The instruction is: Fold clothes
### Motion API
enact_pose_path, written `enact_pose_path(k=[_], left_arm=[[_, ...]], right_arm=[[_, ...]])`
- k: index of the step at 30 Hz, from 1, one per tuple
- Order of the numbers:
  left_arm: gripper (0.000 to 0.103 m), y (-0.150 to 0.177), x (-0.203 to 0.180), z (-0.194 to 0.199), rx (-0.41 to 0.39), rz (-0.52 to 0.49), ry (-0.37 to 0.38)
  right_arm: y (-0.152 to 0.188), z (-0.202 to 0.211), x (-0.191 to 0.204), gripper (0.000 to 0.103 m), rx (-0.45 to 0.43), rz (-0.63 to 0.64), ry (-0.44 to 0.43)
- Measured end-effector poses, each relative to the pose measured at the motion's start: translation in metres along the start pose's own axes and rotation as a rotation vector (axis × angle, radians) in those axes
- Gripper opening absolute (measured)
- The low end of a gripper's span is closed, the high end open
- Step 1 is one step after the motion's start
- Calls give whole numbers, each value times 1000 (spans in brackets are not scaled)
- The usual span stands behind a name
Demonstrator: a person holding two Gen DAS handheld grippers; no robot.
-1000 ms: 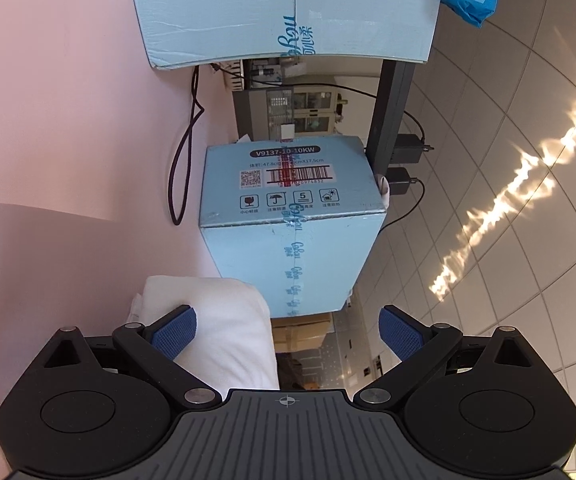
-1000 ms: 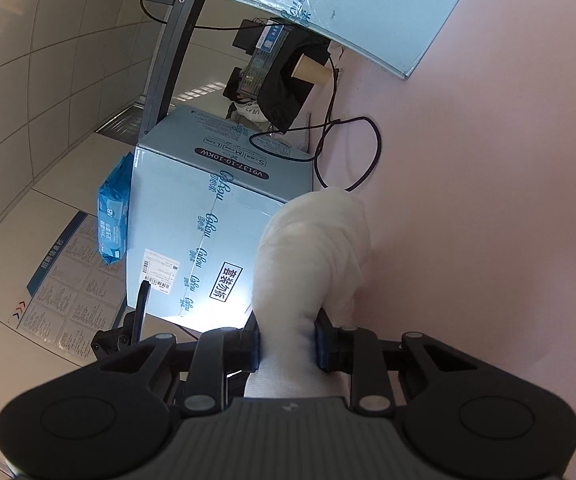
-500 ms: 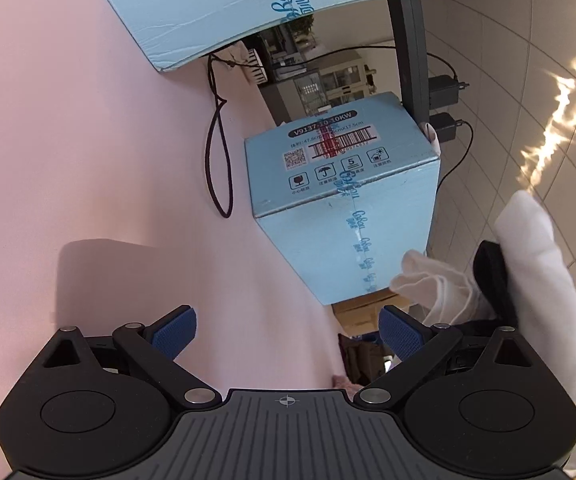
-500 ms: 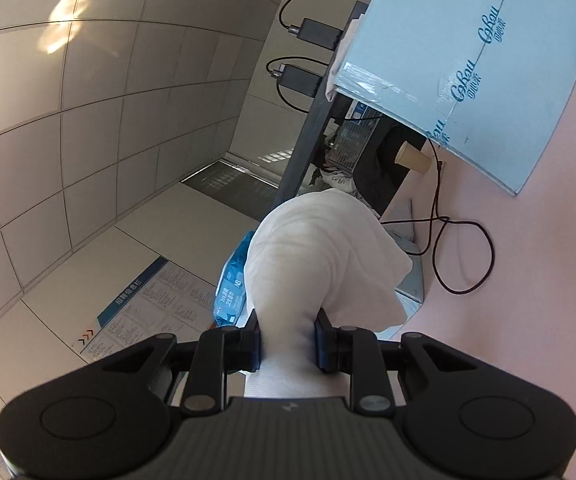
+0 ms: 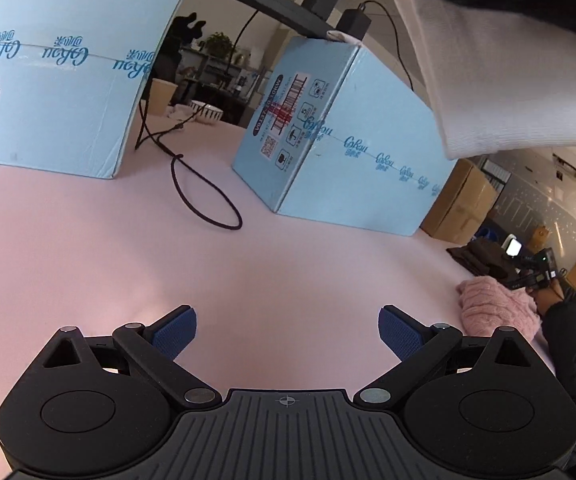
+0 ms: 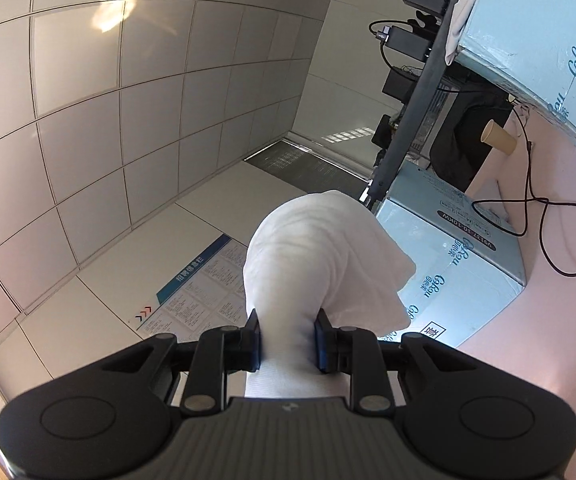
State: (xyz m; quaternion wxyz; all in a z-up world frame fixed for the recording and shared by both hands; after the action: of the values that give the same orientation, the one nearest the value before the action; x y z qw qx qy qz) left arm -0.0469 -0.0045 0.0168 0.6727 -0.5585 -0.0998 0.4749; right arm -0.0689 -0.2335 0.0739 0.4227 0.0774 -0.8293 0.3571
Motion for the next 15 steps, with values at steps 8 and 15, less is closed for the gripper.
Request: enact_pose_path(k=[8,15], left_arm=[[99,-4,33,105,-166,-15,71],[99,7,73,193,-250,-50,-39]], right_arm=[[33,-43,-7,26,196,-102,-71],[106,-107,-12,27,438,-196,-150]])
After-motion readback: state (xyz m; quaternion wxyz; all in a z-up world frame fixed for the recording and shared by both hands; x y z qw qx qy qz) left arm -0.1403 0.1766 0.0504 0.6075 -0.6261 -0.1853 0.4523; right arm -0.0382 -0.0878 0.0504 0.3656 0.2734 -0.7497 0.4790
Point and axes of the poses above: each gripper's, at about its wrist camera, not at the fingertips, and z roughly against the way its jaws point, x to its left, y to its underside, the point moved 3 cm from there along -z, roughly the way its jaws point, and after that the axes turned 10 degrees about -y, right-handed, at the moved point
